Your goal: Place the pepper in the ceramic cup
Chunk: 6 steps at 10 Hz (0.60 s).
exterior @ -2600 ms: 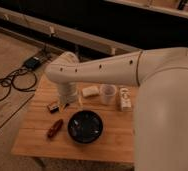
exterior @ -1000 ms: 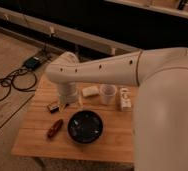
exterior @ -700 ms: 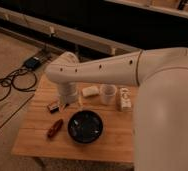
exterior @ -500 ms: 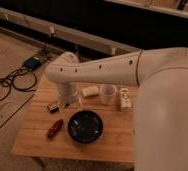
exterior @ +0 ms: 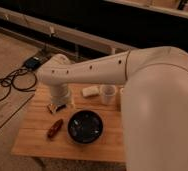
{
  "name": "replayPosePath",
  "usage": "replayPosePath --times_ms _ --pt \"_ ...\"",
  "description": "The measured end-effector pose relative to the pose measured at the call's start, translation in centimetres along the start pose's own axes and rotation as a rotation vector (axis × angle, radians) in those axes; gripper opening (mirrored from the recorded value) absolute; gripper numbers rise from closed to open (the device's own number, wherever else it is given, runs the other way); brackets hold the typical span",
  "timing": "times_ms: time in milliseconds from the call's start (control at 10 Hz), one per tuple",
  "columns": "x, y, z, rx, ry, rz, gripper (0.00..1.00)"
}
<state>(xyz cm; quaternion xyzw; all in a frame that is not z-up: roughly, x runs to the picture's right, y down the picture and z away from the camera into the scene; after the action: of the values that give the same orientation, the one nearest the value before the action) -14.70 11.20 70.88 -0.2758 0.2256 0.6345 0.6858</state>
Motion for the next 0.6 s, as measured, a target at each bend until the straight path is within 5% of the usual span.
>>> replayPosePath --times_ms 600 --pt "1.4 4.3 3.4 -0.033 0.015 0.0 0.65"
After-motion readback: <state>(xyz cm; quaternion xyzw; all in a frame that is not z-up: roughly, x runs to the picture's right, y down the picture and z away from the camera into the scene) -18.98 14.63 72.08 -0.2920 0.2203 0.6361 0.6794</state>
